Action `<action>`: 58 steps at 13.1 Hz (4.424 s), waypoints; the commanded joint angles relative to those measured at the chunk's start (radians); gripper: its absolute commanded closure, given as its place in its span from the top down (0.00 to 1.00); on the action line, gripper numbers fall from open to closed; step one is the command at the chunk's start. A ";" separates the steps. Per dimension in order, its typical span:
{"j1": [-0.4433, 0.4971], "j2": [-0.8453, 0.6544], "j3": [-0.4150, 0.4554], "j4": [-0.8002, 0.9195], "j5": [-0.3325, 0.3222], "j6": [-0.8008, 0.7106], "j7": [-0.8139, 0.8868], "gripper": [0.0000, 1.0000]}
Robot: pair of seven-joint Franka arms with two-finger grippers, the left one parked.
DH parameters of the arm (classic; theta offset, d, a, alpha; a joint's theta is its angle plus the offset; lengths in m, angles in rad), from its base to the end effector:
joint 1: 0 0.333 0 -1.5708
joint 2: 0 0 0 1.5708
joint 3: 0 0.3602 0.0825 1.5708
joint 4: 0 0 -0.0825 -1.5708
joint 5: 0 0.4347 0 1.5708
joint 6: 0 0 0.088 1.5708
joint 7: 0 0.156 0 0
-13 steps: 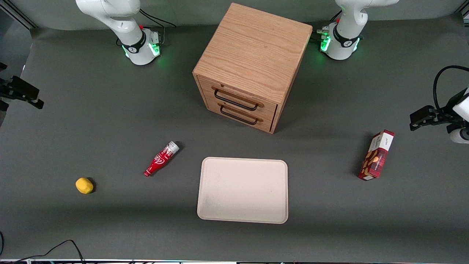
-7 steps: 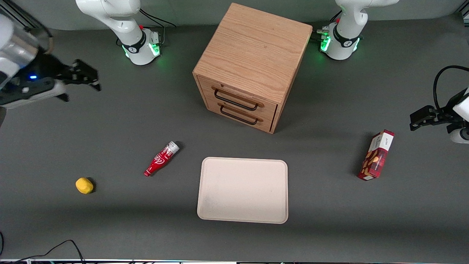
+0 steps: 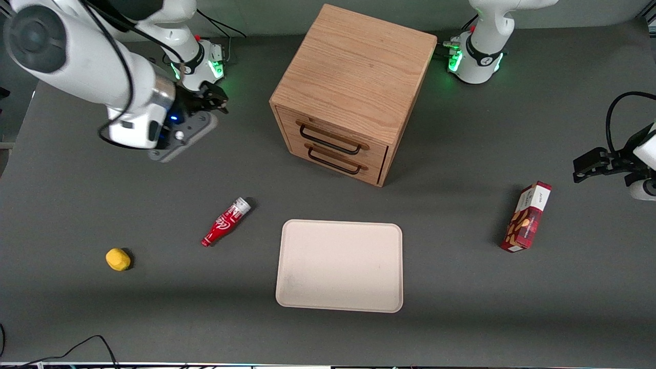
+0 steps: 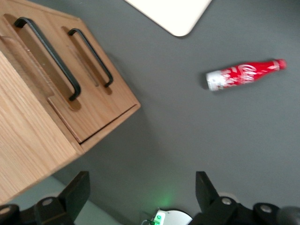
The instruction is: Open upper drawer
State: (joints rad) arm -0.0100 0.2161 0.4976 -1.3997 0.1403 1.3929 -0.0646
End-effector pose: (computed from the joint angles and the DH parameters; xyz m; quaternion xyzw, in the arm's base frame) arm 0.5700 0.2936 0.5777 -0.9489 -0.2748 0.1205 0.0980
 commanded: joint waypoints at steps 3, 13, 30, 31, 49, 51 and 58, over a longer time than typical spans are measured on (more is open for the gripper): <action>0.082 0.106 0.002 0.031 0.071 0.119 -0.012 1.00; 0.179 0.216 0.002 0.016 0.073 0.405 0.118 1.00; 0.197 0.272 0.067 -0.165 0.082 0.499 0.111 1.00; 0.194 0.267 0.079 -0.165 0.082 0.494 0.111 1.00; 0.116 0.296 0.125 -0.205 -0.038 0.621 0.055 1.00; 0.116 0.302 0.110 -0.197 -0.074 0.626 0.055 1.00; 0.099 0.302 0.082 -0.163 -0.128 0.641 0.014 1.00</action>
State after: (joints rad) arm 0.1008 0.5168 0.5894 -1.5818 0.0330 2.0394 0.0033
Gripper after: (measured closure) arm 0.000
